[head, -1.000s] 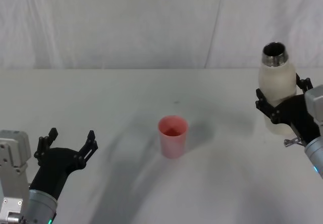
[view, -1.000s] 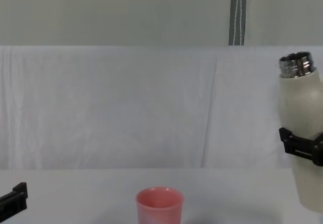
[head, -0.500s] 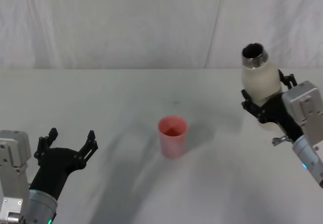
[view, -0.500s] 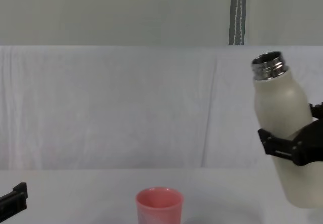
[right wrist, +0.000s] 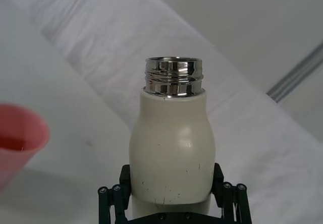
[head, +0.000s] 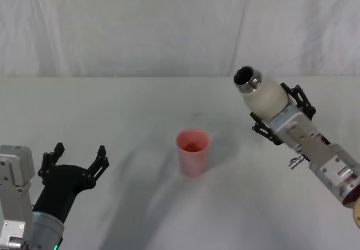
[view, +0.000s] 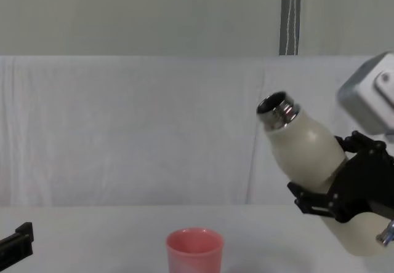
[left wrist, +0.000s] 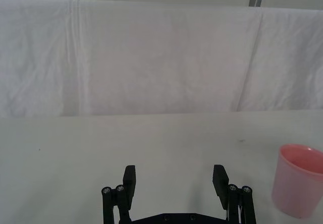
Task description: Grasp the thermos with one hand and pour water into the cup lid.
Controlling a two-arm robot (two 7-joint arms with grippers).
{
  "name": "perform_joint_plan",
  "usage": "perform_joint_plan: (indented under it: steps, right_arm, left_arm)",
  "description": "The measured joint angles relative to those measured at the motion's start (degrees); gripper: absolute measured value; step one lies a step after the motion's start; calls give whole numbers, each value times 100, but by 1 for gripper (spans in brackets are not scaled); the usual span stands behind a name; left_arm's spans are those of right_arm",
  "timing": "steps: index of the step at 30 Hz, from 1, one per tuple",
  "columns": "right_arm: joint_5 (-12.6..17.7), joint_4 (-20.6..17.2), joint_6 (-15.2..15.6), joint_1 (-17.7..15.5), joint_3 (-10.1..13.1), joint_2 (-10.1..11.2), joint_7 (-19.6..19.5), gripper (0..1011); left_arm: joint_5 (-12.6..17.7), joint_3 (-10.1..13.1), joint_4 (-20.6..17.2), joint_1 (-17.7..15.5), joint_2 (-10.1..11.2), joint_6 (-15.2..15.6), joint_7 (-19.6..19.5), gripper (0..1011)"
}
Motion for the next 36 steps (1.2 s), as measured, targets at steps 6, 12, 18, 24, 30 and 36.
perform_joint_plan:
  steps: [6,12,18,24,30,36]
  right_arm:
    - [-527,-11,187,122,-276,171,53,950]
    - [-833,-3,282,195,-465,231,84,950]
    - [-1086,90,317,296,-678,253,135,950]
    - [-1188,144,311,369,-772,268,141,950]
    - [-1284,215,277,467,-837,283,137,950]
    - [-1438,324,214,611,-966,301,137,951]
  left_arm:
    - [0,0,0,0,0,0,0,1001]
    - [0,0,0,0,0,0,0,1001]
    - [0,0,0,0,0,0,0,1001]
    - [0,0,0,0,0,0,0,1001]
    - [0,1,0,0,0,0,0,1001]
    - [0,0,0,0,0,0,0,1001]
